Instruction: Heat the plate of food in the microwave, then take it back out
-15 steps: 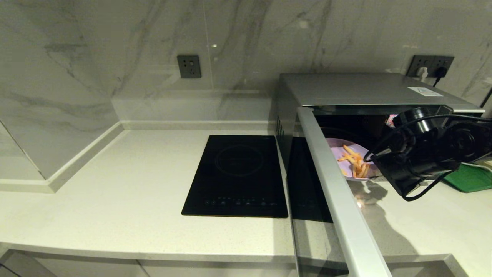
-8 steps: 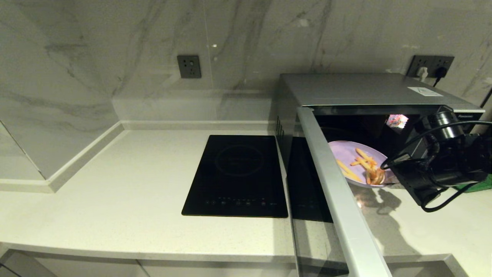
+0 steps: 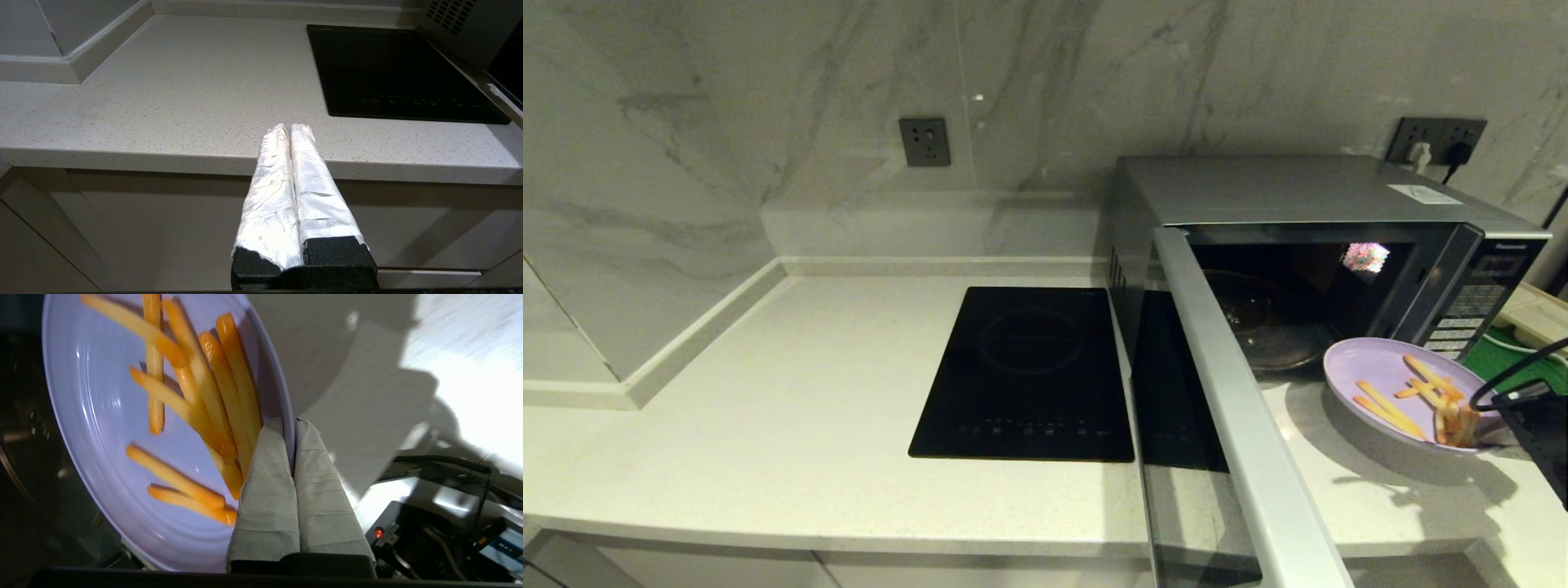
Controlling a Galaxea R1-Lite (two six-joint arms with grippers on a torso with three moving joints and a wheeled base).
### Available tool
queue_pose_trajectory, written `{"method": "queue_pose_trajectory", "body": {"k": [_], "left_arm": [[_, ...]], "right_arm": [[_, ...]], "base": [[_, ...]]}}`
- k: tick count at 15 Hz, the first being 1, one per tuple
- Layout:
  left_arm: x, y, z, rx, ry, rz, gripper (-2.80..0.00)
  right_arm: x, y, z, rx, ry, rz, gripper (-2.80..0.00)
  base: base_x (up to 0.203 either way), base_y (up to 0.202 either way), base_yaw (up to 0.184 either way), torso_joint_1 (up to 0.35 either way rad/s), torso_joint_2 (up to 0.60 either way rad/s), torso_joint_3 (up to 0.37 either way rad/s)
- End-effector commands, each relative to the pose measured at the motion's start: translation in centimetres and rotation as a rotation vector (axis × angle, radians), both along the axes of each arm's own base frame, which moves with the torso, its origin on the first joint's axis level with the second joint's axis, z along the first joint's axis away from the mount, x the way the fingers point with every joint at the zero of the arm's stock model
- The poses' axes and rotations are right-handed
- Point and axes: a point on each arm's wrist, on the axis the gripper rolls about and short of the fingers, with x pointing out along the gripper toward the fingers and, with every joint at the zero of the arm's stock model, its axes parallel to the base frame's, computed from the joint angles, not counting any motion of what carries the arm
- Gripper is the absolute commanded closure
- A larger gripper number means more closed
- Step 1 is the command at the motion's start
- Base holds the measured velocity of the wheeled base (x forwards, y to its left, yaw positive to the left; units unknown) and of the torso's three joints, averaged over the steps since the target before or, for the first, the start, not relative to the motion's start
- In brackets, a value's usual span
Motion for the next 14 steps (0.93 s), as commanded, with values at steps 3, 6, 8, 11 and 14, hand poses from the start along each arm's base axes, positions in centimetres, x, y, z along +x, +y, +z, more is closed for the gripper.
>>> {"method": "queue_pose_trajectory", "body": {"k": [3, 6, 8, 11, 14], "left_arm": [[0.0, 0.0, 0.0, -0.001, 0.0, 0.001, 0.0], [0.0, 0.0, 0.0, -0.001, -0.002, 0.001, 0.0], [0.0, 0.0, 0.0, -0.001, 0.0, 0.001, 0.0], [0.0, 0.0, 0.0, -0.001, 0.0, 0.001, 0.0], [0.0, 0.0, 0.0, -0.001, 0.0, 0.001, 0.0]], "right_arm": [[-3.4, -6.1, -1.2, 0.028, 0.0, -0.086, 0.0], [-4.7, -8.3, -1.8, 0.03, 0.002, -0.099, 0.0], [-5.3, -9.5, -1.6, 0.026, -0.01, -0.122, 0.0], [-6.0, -11.1, -2.5, 0.021, 0.02, -0.147, 0.0], [-6.4, -12.7, -4.0, 0.021, 0.044, -0.167, 0.0]], "base": [[0.0, 0.0, 0.0, 0.0, 0.0, 0.0], [0.0, 0.0, 0.0, 0.0, 0.0, 0.0], [0.0, 0.0, 0.0, 0.0, 0.0, 0.0], [0.0, 0.0, 0.0, 0.0, 0.0, 0.0], [0.0, 0.0, 0.0, 0.0, 0.0, 0.0]]}}
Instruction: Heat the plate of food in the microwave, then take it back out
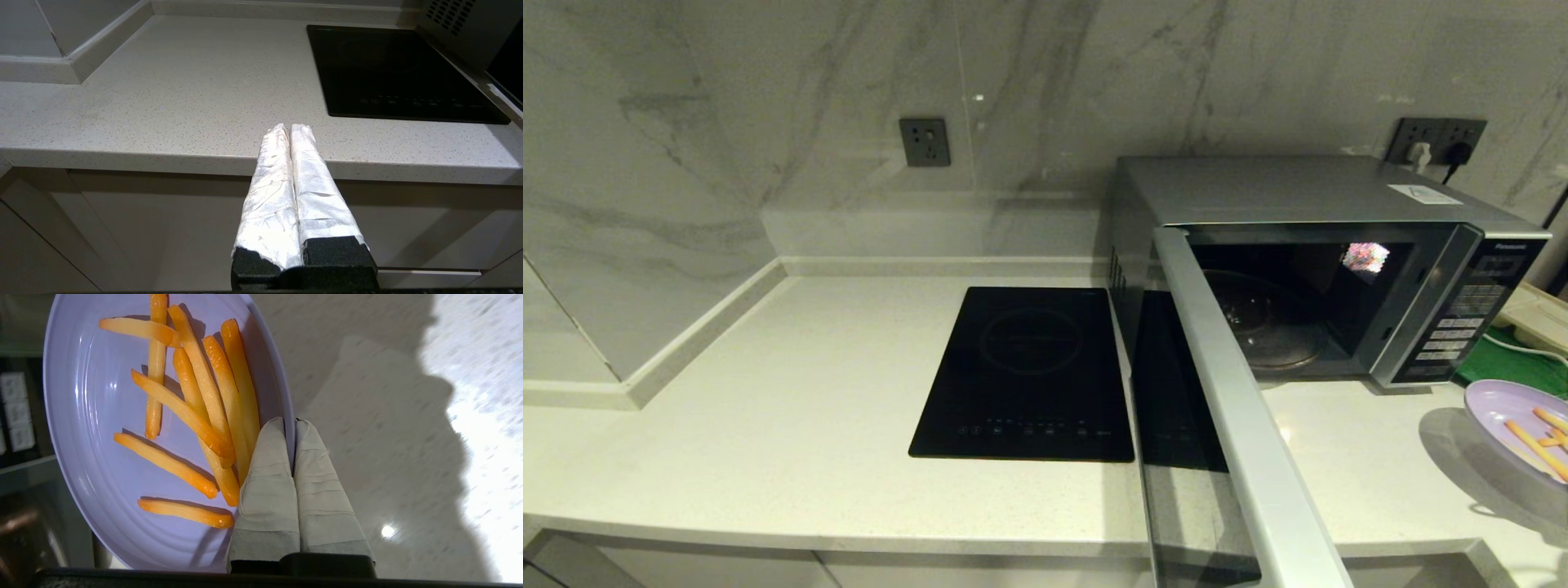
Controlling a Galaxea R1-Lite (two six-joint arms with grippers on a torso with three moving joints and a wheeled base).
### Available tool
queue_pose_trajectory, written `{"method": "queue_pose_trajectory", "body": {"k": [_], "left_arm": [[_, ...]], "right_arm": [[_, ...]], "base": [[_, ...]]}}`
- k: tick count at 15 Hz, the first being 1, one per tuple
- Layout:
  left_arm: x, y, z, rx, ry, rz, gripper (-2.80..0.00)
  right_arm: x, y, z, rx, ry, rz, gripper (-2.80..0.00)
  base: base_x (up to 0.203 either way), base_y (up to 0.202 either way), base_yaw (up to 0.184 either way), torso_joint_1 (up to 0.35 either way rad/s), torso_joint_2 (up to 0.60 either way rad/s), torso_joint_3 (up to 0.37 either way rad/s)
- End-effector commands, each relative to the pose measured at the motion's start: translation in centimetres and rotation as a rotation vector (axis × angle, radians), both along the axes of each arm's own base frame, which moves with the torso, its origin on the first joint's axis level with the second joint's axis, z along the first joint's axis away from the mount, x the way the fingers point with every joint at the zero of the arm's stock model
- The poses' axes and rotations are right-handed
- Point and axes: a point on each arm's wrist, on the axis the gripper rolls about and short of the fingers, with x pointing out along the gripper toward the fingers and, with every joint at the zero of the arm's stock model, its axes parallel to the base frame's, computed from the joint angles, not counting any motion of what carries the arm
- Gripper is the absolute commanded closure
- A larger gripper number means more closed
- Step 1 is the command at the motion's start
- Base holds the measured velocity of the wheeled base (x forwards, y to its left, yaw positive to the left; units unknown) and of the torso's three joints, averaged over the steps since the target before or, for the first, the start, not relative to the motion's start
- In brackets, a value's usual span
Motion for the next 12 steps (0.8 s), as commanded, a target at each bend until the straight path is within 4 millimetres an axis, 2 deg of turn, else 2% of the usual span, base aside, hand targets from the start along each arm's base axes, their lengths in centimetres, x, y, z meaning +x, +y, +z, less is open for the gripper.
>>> {"method": "queue_pose_trajectory", "body": {"k": [1, 8, 12], "left_arm": [[0.0, 0.0, 0.0, -0.001, -0.001, 0.001, 0.0], [0.0, 0.0, 0.0, -0.001, -0.001, 0.001, 0.0], [0.0, 0.0, 0.0, -0.001, -0.001, 0.001, 0.0]], "right_arm": [[0.1, -1.2, -1.8, 0.021, 0.023, -0.012, 0.0], [1.0, -2.7, -5.0, -0.016, 0.037, 0.032, 0.0], [1.4, -3.2, -5.8, -0.021, 0.031, 0.04, 0.0]], "base": [[0.0, 0.0, 0.0, 0.0, 0.0, 0.0], [0.0, 0.0, 0.0, 0.0, 0.0, 0.0], [0.0, 0.0, 0.0, 0.0, 0.0, 0.0]]}}
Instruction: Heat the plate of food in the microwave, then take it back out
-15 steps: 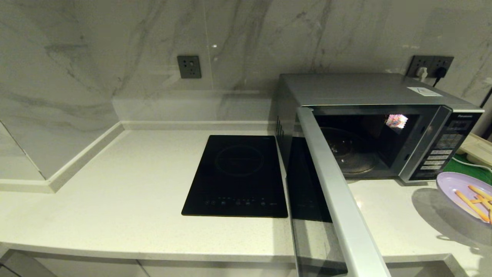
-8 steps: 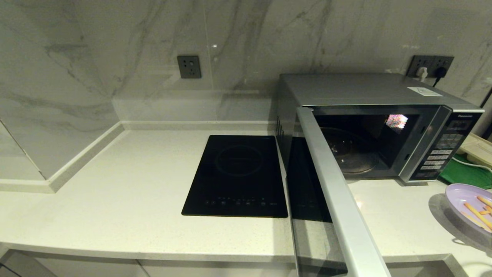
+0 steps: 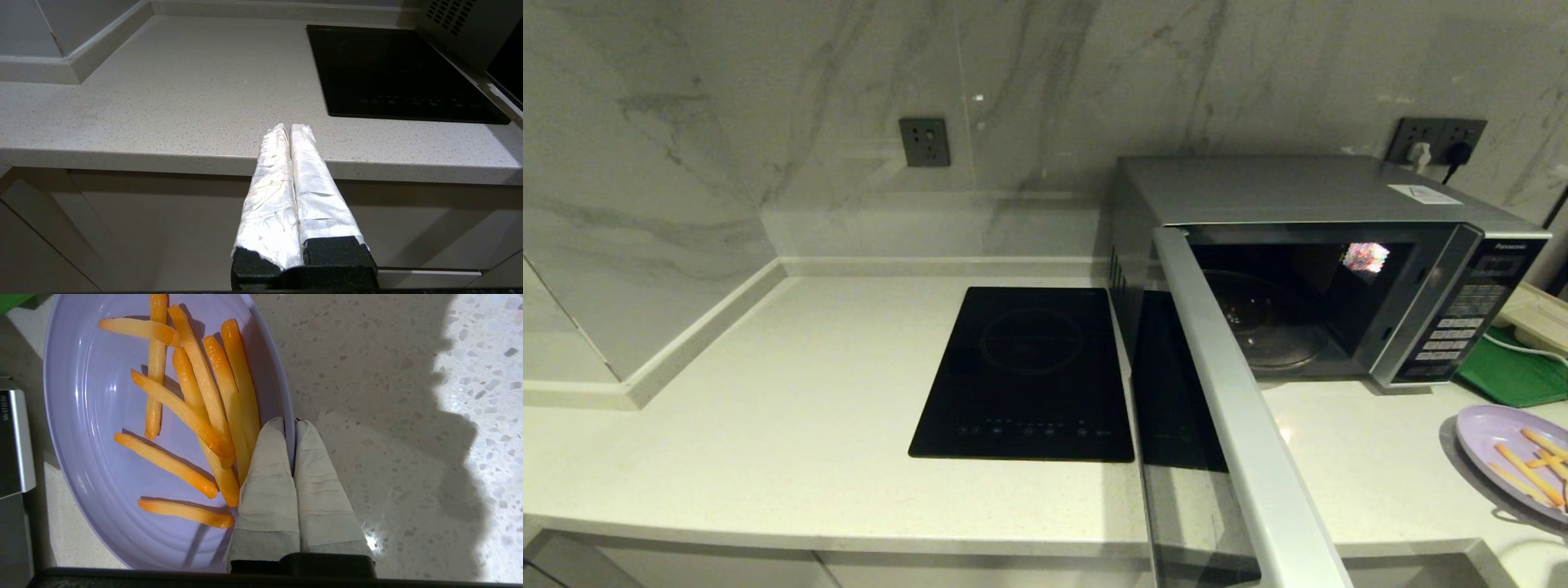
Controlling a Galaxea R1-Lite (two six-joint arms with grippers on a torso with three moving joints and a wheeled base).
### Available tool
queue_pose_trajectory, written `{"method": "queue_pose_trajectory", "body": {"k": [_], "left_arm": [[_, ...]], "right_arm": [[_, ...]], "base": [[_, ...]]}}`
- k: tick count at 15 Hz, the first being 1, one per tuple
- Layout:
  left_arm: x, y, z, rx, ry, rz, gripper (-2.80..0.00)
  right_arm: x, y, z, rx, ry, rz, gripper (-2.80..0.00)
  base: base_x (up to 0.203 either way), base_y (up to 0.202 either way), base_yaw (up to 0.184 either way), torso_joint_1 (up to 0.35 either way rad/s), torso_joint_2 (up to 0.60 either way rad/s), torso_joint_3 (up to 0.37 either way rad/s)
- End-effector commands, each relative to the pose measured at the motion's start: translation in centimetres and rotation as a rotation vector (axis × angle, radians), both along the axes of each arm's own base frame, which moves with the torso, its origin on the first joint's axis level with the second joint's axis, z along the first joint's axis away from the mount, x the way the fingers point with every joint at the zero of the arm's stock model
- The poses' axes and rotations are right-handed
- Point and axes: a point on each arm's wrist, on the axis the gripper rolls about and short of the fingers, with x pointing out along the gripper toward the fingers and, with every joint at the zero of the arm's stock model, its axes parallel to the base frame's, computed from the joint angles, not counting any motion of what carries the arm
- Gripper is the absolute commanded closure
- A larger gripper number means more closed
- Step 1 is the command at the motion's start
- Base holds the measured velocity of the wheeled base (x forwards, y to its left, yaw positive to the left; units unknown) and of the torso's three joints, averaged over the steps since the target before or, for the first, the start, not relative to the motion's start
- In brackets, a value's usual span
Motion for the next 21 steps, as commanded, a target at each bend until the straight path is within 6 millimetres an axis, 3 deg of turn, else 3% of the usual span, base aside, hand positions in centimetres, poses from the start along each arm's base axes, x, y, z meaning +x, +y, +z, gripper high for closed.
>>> {"method": "queue_pose_trajectory", "body": {"k": [1, 4, 5, 9, 11, 17, 18, 21], "left_arm": [[0.0, 0.0, 0.0, -0.001, -0.001, 0.001, 0.0], [0.0, 0.0, 0.0, -0.001, -0.001, 0.001, 0.0], [0.0, 0.0, 0.0, -0.001, -0.001, 0.001, 0.0], [0.0, 0.0, 0.0, -0.001, -0.001, 0.001, 0.0], [0.0, 0.0, 0.0, -0.001, -0.001, 0.001, 0.0], [0.0, 0.0, 0.0, -0.001, -0.001, 0.001, 0.0], [0.0, 0.0, 0.0, -0.001, -0.001, 0.001, 0.0], [0.0, 0.0, 0.0, -0.001, -0.001, 0.001, 0.0]], "right_arm": [[0.2, -0.2, -0.9, 0.019, 0.011, 0.0, 0.0], [0.2, -0.2, -1.4, 0.026, 0.024, 0.009, 0.0], [0.2, -0.2, -1.5, 0.025, 0.028, 0.017, -2.8], [0.2, -0.2, -1.2, 0.031, 0.003, 0.035, -2.8], [0.0, 0.1, -0.1, 0.007, -0.017, 0.034, -2.8], [-2.2, 3.2, 6.5, -0.115, -0.145, 0.066, -2.8], [-2.8, 4.2, 7.7, -0.106, -0.161, 0.085, 0.0], [-4.2, 7.9, 10.7, -0.004, -0.186, 0.186, 0.0]], "base": [[0.0, 0.0, 0.0, 0.0, 0.0, 0.0], [0.0, 0.0, 0.0, 0.0, 0.0, 0.0], [0.0, 0.0, 0.0, 0.0, 0.0, 0.0], [0.0, 0.0, 0.0, 0.0, 0.0, 0.0], [0.0, 0.0, 0.0, 0.0, 0.0, 0.0], [0.0, 0.0, 0.0, 0.0, 0.0, 0.0], [0.0, 0.0, 0.0, 0.0, 0.0, 0.0], [0.0, 0.0, 0.0, 0.0, 0.0, 0.0]]}}
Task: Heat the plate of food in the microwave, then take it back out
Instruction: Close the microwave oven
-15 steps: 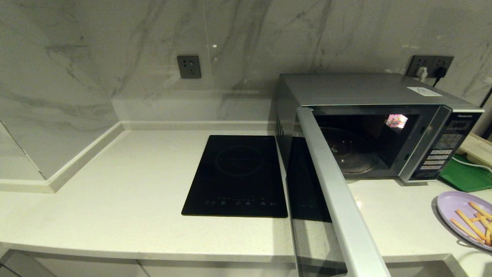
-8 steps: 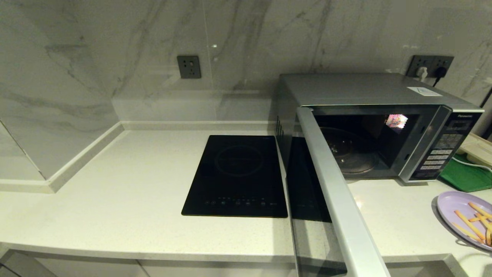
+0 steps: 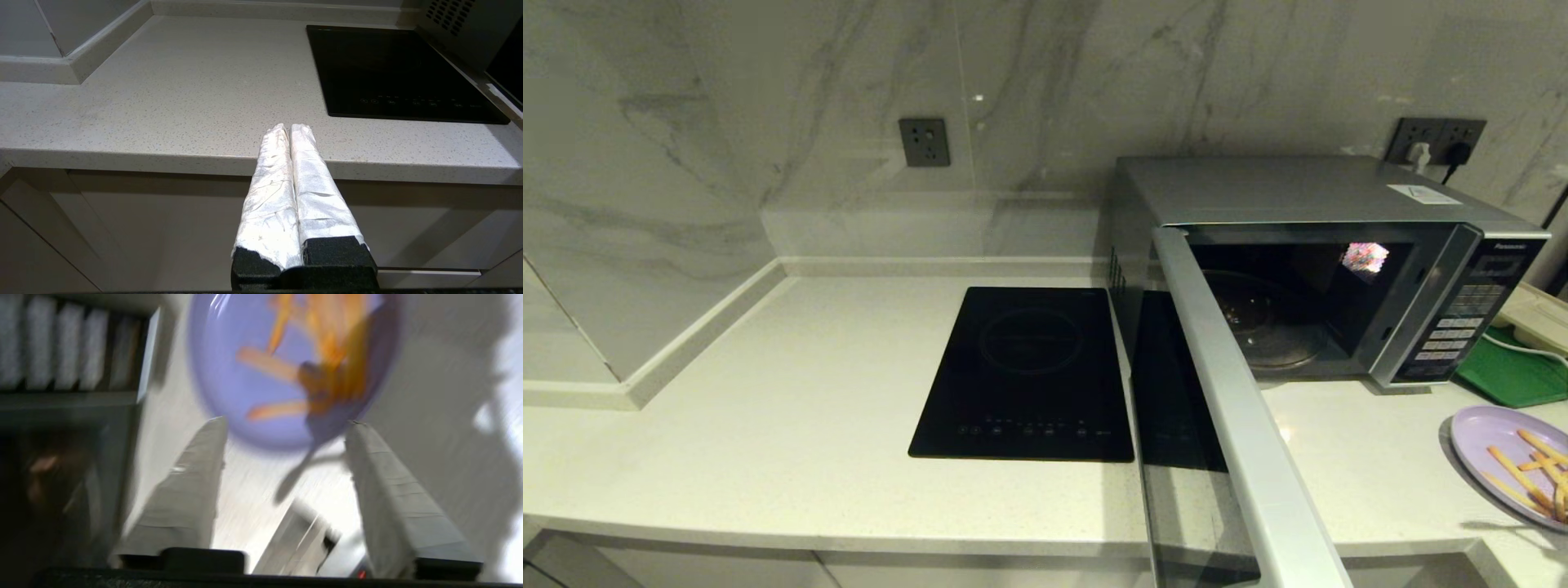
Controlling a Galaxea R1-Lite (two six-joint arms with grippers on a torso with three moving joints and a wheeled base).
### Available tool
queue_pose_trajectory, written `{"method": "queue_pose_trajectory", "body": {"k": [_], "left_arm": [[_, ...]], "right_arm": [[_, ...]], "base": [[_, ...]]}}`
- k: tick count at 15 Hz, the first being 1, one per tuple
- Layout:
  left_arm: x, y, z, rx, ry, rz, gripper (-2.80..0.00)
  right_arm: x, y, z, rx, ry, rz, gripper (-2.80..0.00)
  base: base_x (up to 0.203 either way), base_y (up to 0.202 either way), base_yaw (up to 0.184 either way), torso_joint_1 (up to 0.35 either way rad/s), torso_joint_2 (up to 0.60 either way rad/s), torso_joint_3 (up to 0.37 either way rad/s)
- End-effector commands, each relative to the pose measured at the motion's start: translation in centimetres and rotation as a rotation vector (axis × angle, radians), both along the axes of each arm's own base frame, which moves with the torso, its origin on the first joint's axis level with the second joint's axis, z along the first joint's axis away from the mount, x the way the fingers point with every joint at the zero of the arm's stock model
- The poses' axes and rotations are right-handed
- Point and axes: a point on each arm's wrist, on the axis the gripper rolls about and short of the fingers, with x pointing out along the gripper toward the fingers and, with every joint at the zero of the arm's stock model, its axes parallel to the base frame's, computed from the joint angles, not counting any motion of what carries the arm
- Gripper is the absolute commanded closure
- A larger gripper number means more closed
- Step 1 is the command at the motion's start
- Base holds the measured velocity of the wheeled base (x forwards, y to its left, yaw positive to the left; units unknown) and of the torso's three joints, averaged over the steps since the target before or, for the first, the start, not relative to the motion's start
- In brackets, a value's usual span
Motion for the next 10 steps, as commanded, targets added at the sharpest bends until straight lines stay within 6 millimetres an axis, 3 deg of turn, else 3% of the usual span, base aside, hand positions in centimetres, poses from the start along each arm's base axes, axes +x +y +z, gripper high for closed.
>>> {"method": "queue_pose_trajectory", "body": {"k": [1, 10], "left_arm": [[0.0, 0.0, 0.0, -0.001, 0.0, 0.001, 0.0], [0.0, 0.0, 0.0, -0.001, 0.0, 0.001, 0.0]], "right_arm": [[-1.1, 3.8, 3.7, -0.016, -0.05, 0.083, 0.0], [0.6, 18.9, 12.6, 0.056, -0.077, 0.585, 0.0]], "base": [[0.0, 0.0, 0.0, 0.0, 0.0, 0.0], [0.0, 0.0, 0.0, 0.0, 0.0, 0.0]]}}
